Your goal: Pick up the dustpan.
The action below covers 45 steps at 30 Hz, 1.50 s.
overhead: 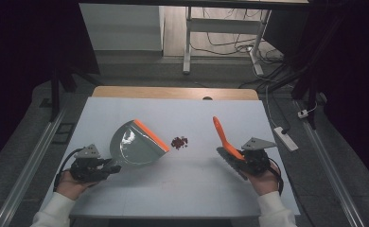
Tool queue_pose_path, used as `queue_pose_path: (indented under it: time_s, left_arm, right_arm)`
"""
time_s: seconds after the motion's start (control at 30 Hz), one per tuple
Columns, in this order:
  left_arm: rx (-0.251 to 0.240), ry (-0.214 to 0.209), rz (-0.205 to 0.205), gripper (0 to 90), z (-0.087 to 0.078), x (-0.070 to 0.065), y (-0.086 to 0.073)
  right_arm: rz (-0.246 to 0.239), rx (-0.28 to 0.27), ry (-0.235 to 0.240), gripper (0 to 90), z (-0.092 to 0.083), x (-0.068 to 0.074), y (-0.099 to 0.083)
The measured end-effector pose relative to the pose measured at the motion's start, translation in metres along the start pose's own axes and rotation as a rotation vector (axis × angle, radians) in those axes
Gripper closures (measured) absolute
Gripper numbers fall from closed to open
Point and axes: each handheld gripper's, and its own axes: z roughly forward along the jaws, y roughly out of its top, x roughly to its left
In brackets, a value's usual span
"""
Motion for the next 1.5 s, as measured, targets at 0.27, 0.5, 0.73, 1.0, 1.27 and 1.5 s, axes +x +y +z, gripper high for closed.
queue_pose_path:
  time_s: [0.27, 0.5, 0.73, 1.0, 1.27, 1.5]
  left_arm:
    - [0.042, -0.032, 0.034, 62.1, 0.01, -0.005, 0.006]
    - [0.071, -0.065, 0.068, 62.1, 0.019, -0.008, 0.02]
    - [0.107, -0.088, 0.083, 62.1, 0.03, -0.006, 0.033]
    - [0.164, -0.087, 0.082, 62.0, 0.04, -0.009, 0.027]
    - [0.19, -0.092, 0.083, 62.0, 0.048, -0.011, 0.028]
    - [0.203, -0.083, 0.055, 62.0, 0.054, -0.01, 0.029]
  right_arm:
    - [0.005, -0.002, 0.0, 70.6, 0.0, 0.0, 0.001]
    - [0.005, -0.005, -0.002, 70.6, -0.001, 0.0, 0.003]
    - [0.005, -0.008, -0.006, 70.6, -0.001, -0.001, 0.002]
    - [0.0, 0.006, -0.002, 70.6, 0.003, 0.0, 0.001]
    - [0.002, 0.011, -0.002, 70.6, 0.005, 0.0, 0.002]
    - [-0.013, -0.017, -0.009, 70.6, 0.009, -0.001, 0.013]
